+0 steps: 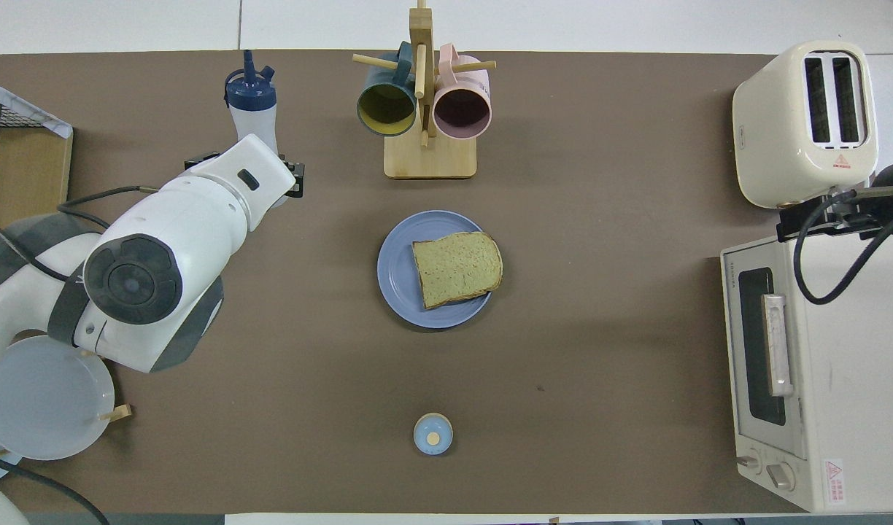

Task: Put bread on plate and add seasoning
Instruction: 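Carry the bottle with the left gripper back beside the mug rack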

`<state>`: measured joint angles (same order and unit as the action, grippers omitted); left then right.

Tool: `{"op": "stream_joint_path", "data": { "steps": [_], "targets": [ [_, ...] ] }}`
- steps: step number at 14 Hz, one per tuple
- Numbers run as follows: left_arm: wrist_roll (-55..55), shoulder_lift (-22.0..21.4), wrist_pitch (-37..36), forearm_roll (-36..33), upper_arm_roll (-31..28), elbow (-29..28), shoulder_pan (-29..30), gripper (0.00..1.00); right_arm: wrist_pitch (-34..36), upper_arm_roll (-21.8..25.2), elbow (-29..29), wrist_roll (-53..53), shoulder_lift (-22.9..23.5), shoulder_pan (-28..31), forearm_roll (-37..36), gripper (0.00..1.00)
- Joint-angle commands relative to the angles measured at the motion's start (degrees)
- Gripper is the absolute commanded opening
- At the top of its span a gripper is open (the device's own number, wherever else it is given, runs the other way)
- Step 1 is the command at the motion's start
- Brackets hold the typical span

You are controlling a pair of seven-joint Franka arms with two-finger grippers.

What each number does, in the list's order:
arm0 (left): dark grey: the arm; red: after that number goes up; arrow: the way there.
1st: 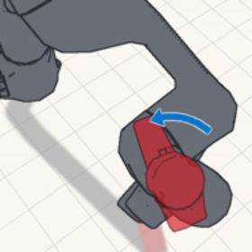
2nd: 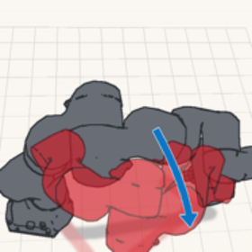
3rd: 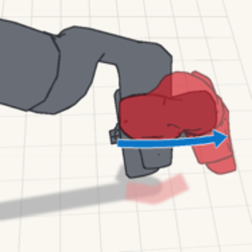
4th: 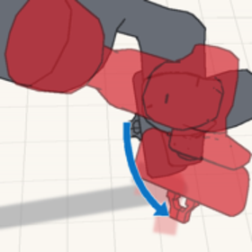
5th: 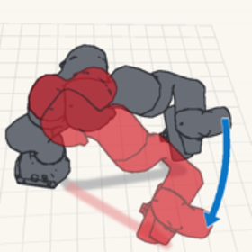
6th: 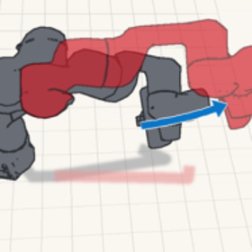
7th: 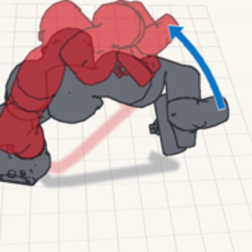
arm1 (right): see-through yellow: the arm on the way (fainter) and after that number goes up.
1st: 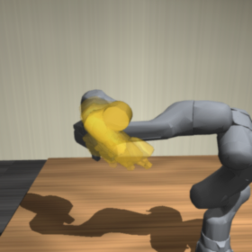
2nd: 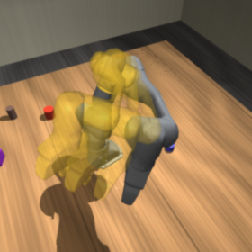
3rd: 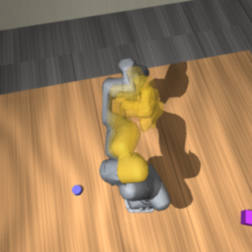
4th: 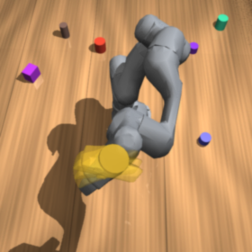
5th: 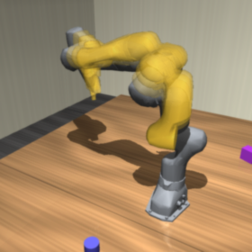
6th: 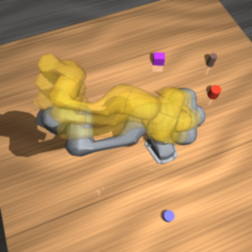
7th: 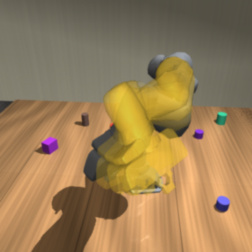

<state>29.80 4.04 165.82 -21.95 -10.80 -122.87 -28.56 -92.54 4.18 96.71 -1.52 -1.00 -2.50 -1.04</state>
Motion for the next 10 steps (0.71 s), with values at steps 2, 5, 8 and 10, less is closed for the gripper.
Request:
{"op": "stream_joint_path", "data": {
  "steps": [2,5,8,10],
  "targets": [
    [1.6,5.9,13.3,0.8,0.3,-0.7,2.9,0.00,0.2,-0.4,0.4,0.6,-0.6,0.7,0.3,1.00],
    [1.6,9.4,21.5,0.8,0.1,-0.4,5.3,0.00,0.2,-0.4,0.3,0.6,-0.6,0.7,0.3,1.00],
    [1.3,16.2,30.2,1.8,-0.4,1.2,5.3,0.00,0.2,-0.4,0.4,0.6,-0.6,0.7,0.3,1.00],
    [1.3,21.2,34.6,2.9,-1.5,3.2,4.6,0.00,0.2,-0.4,0.4,0.6,-0.6,0.7,0.3,1.00]
  ]
}}
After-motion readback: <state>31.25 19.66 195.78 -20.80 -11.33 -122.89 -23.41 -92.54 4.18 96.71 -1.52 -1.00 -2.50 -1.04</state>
